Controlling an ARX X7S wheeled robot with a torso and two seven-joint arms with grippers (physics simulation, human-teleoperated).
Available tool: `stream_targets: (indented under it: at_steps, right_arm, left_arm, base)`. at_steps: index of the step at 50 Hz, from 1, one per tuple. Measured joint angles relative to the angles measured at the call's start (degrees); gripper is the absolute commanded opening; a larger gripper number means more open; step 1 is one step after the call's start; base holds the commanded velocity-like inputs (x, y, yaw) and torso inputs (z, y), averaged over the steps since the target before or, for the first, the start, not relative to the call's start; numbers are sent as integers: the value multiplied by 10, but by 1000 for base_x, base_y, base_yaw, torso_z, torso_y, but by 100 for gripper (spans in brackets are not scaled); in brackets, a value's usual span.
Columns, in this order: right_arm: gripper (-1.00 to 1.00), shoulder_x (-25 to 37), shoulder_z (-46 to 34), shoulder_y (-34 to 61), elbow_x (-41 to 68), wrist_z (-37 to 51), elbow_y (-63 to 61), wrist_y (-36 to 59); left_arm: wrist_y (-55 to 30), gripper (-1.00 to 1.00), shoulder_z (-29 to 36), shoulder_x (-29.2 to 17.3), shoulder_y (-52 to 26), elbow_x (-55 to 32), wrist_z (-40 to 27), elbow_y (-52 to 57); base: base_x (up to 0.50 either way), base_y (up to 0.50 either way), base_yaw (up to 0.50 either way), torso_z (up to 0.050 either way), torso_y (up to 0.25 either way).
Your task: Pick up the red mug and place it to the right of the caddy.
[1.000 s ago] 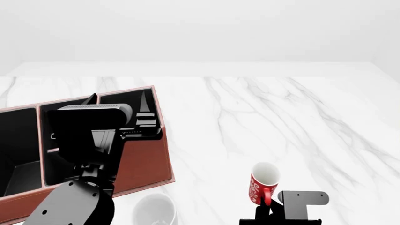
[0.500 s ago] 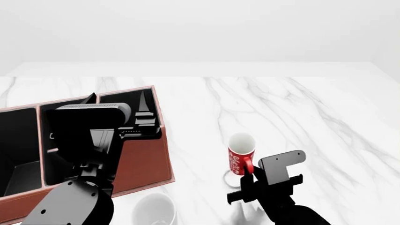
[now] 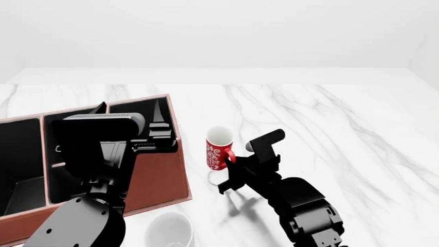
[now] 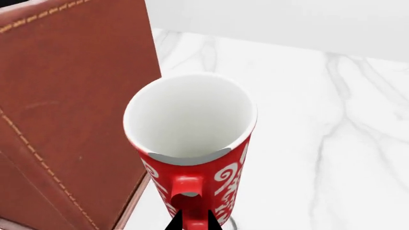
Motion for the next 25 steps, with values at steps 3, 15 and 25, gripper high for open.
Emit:
stream_targets:
  at_steps: [3,15,25]
  right_arm:
    - [-100,-14,-4,20,0,-21,48,-26]
    - [-100,-60,-76,102,49,-64,256,-102]
    - [-100,-74,-233,148,192,-56,357,-120]
  left_arm:
    - [1,100,1,-1,0,0,-1,0]
    - [2,100,4,-4,1,-3,-4,1]
    - [3,100,4,-6,0,-7,-6,0]
  base:
    - [0,0,0,0,0]
    - [0,0,0,0,1]
    - [0,0,0,0,0]
